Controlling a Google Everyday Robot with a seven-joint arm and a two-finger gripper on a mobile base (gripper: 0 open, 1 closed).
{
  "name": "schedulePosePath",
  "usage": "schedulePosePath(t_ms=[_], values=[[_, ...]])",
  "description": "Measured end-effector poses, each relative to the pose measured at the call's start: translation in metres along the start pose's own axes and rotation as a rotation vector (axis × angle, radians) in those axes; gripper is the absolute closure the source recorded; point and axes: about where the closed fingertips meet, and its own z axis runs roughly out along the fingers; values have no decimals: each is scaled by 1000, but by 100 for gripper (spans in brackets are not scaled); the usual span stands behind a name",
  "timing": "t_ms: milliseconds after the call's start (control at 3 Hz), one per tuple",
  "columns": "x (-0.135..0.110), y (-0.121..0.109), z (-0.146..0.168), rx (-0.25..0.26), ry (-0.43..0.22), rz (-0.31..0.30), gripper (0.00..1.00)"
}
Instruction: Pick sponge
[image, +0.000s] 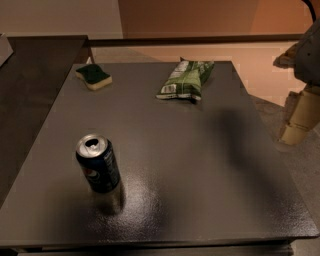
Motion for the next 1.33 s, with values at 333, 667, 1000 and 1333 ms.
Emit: schedulePosePath(t_ms=[333, 667, 1000, 1333], values=[[0, 0, 0, 0, 0, 0, 0], [-9, -6, -2, 12, -47, 1, 0], [-28, -23, -2, 41, -156, 4, 0], [-58, -42, 0, 73, -264, -16, 0]])
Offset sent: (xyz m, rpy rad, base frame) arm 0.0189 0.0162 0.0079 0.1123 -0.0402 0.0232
